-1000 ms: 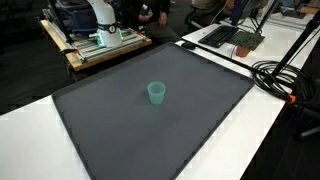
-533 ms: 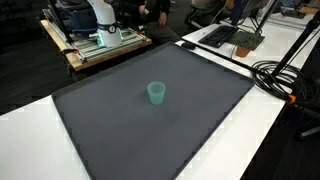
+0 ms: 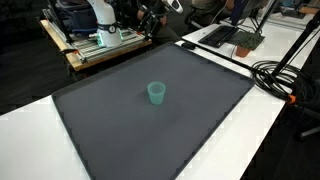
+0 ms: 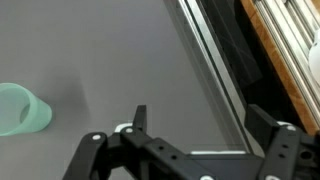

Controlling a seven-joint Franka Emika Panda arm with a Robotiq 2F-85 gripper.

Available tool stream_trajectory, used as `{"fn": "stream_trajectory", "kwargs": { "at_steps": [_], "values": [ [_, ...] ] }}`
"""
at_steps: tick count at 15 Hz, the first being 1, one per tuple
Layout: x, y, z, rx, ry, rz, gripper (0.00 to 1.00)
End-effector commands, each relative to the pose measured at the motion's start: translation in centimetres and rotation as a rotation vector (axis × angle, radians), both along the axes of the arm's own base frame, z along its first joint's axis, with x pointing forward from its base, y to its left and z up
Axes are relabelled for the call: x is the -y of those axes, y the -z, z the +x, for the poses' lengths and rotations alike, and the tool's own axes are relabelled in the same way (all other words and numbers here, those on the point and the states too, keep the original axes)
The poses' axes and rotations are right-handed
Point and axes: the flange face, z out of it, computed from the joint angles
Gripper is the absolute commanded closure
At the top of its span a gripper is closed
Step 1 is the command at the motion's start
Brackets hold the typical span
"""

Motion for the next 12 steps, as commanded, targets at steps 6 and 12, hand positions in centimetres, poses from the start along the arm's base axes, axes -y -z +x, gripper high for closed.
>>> {"fn": "stream_trajectory", "kwargs": {
  "at_steps": [6, 12],
  "values": [
    [1.1, 2.9, -0.7, -0.139, -0.106, -0.002, 0.0],
    [0.7, 5.6, -4.4, -0.089, -0.49, -0.004, 0.0]
  ]
}}
